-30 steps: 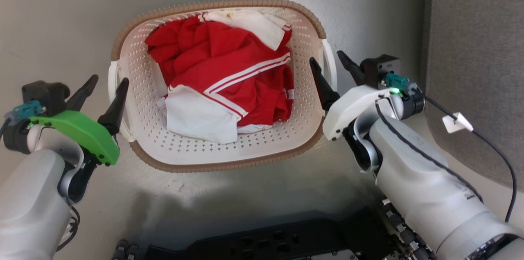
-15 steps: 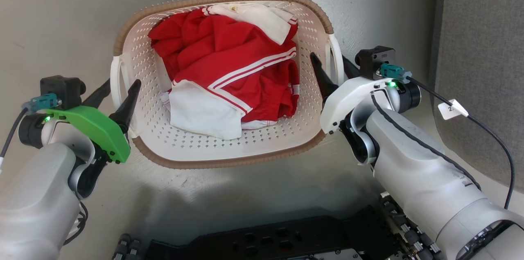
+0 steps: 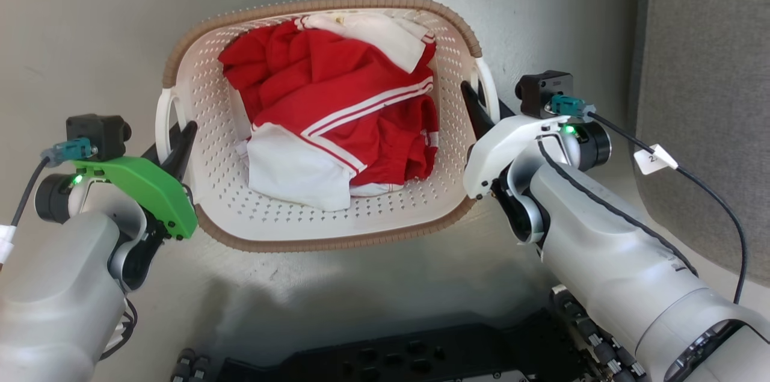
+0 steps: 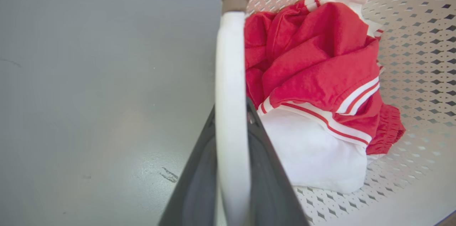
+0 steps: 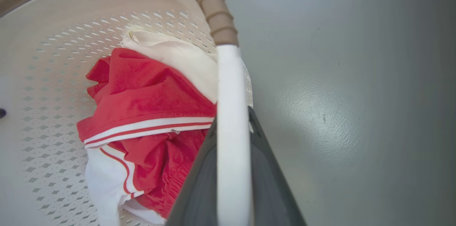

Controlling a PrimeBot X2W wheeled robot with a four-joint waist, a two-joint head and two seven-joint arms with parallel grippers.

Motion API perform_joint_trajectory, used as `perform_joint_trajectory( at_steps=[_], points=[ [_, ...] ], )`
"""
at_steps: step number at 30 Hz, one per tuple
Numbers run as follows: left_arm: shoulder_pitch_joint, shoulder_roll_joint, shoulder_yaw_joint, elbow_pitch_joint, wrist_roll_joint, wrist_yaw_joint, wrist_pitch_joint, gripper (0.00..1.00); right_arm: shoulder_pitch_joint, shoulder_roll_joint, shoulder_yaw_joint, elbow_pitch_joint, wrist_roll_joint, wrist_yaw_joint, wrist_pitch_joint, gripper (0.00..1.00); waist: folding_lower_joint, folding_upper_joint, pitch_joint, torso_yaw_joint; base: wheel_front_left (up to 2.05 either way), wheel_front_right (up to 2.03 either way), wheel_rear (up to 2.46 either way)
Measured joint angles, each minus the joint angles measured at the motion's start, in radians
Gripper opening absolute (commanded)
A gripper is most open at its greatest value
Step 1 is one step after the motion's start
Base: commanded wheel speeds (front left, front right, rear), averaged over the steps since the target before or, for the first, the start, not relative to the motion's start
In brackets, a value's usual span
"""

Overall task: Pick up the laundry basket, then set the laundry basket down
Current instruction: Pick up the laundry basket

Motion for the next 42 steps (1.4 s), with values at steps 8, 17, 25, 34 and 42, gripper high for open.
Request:
perform_joint_trajectory(
  at_steps=[8, 17, 25, 34, 42],
  points=[
    [-0.001, -0.001, -0.037, 0.030, -0.034, 0.000, -0.010, 0.00, 0.000, 0.005, 0.020, 0.019, 0.040, 0.001, 0.000, 0.00, 0.0000, 0.0000, -0.056, -0.005, 0.00, 0.00, 0.00],
    [-0.005, -0.006, -0.082, 0.058, -0.062, 0.000, -0.013, 0.00, 0.002, 0.005, 0.036, 0.027, 0.070, 0.008, 0.000, 0.00, 0.0000, 0.0000, -0.154, -0.013, 0.00, 0.00, 0.00],
    [-0.007, -0.014, -0.107, 0.075, -0.093, 0.000, -0.013, 0.00, 0.003, 0.006, 0.068, 0.065, 0.105, 0.027, 0.000, 0.00, 0.0000, 0.0000, -0.261, -0.019, 0.00, 0.00, 0.00],
    [-0.006, -0.037, -0.142, 0.103, -0.125, 0.000, 0.003, 0.00, 0.003, 0.006, 0.098, 0.108, 0.139, 0.049, 0.005, 0.00, 0.0000, 0.0000, -0.388, -0.022, 0.00, 0.00, 0.00],
    [-0.002, -0.065, -0.181, 0.139, -0.164, 0.000, 0.061, 0.00, 0.012, 0.004, 0.124, 0.156, 0.193, 0.083, 0.067, 0.00, -0.0001, 0.0000, -0.517, -0.021, 0.00, 0.00, 0.00]
  ],
)
